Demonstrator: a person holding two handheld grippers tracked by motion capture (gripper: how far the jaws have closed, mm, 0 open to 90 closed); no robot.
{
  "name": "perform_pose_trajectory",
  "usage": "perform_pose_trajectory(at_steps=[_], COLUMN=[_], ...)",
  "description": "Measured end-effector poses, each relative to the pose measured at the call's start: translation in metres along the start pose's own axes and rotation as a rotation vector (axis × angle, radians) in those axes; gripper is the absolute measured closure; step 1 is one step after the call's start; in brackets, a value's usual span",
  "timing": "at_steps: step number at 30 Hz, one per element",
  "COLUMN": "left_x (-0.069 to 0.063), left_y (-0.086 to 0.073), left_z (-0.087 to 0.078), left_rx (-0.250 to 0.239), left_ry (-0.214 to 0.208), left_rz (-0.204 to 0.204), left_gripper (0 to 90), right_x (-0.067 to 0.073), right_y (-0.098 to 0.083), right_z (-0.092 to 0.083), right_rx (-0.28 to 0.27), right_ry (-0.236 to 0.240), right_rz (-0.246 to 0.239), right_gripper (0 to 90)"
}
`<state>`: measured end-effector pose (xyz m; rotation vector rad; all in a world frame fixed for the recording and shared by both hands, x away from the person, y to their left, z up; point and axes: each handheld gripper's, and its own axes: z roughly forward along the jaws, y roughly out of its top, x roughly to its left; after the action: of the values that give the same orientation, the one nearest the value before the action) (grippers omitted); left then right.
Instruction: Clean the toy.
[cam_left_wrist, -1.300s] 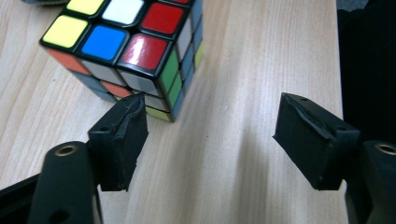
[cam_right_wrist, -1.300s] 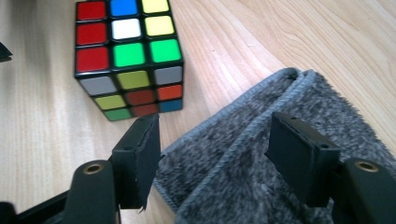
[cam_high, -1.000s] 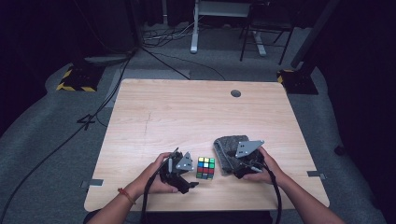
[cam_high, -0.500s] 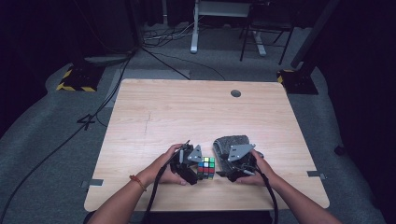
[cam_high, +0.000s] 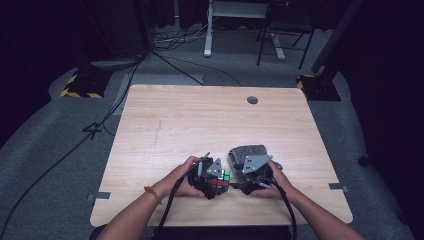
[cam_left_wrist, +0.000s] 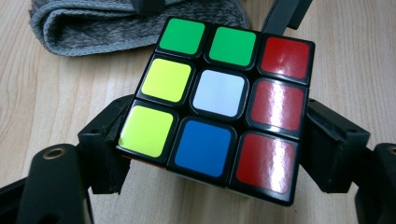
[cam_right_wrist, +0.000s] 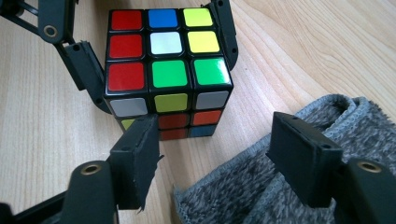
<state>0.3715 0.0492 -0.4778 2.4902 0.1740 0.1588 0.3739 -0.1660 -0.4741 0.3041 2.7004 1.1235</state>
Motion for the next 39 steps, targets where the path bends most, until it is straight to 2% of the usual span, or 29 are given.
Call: perform_pose_trajectory(at_steps=[2,6,12,18,22,28,30,36,39], left_x=[0.0,0.001,0.004,0.003,0.004,0.003,0.003,0.003,0.003], left_y=[0.001,-0.001,-0.006,-0.009,-0.013,-0.023,-0.025,-0.03,-0.032], left_z=[0.001,0.0,-0.006,-0.008,-0.011,-0.017,-0.018,-0.016,-0.016], left_rx=[0.008,0.006,-0.009,0.02,0.037,0.048,0.04,0.067,0.075], left_ry=[-0.01,-0.021,-0.037,-0.045,-0.045,-0.044,-0.04,-0.034,-0.045], left_rz=[0.005,0.001,-0.038,-0.04,-0.052,-0.068,-0.073,-0.062,-0.077], left_gripper=[18.7,17.9,22.5,20.4,20.9,23.4,23.0,21.0,20.9], right_x=[0.001,0.004,0.004,0.008,0.011,0.018,0.019,0.021,0.021], right_y=[0.001,0.004,0.004,0.008,0.013,0.023,0.024,0.035,0.038], right_z=[0.001,0.002,0.001,0.001,0.002,0.005,0.007,0.01,0.011], right_rx=[0.003,-0.002,-0.017,-0.044,-0.063,-0.069,-0.076,-0.097,-0.106], right_ry=[0.001,-0.002,-0.015,-0.006,-0.017,-0.048,-0.043,-0.031,-0.026], right_rz=[-0.018,-0.017,0.003,0.002,0.003,-0.027,-0.024,-0.033,-0.037], right_gripper=[33.6,33.5,33.5,33.4,33.6,34.9,34.6,35.2,35.8])
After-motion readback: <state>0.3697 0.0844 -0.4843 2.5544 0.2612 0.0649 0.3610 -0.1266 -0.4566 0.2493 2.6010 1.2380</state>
